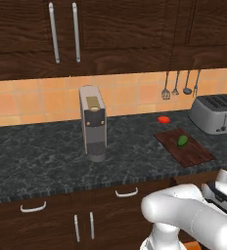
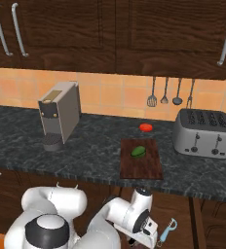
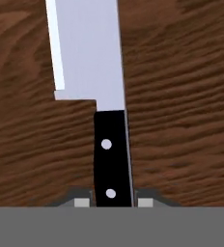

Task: Place the appropriate cutting tool for cutting the avocado skin on the cutting board.

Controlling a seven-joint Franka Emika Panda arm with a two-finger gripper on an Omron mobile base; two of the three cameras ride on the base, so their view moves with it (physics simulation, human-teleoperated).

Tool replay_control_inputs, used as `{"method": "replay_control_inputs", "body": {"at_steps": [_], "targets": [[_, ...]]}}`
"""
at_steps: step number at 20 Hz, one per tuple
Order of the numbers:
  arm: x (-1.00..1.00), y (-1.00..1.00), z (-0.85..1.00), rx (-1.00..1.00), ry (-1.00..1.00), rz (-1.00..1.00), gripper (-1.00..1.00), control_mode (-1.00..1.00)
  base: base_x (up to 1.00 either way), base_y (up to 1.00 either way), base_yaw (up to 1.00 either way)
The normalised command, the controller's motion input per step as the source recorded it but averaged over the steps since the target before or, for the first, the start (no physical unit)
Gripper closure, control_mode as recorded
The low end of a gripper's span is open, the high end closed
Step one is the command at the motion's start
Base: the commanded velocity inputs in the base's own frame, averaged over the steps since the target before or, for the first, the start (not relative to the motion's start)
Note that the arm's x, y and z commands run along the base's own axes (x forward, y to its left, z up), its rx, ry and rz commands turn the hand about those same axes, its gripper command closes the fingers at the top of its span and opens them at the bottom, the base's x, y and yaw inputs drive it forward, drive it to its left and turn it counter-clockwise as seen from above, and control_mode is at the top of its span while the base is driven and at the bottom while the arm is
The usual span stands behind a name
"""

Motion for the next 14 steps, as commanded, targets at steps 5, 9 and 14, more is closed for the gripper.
{"method": "replay_control_inputs", "body": {"at_steps": [5,9,14], "targets": [[-0.32,0.05,0.93,0.0,-0.03,-0.17,1.0,-1.0,0.0,0.0,0.0],[-0.31,0.24,0.95,0.0,-0.01,-0.23,1.0,-1.0,0.0,0.0,0.0],[-0.42,0.13,0.81,-0.01,0.0,-0.27,1.0,-1.0,0.0,0.0,0.0]]}}
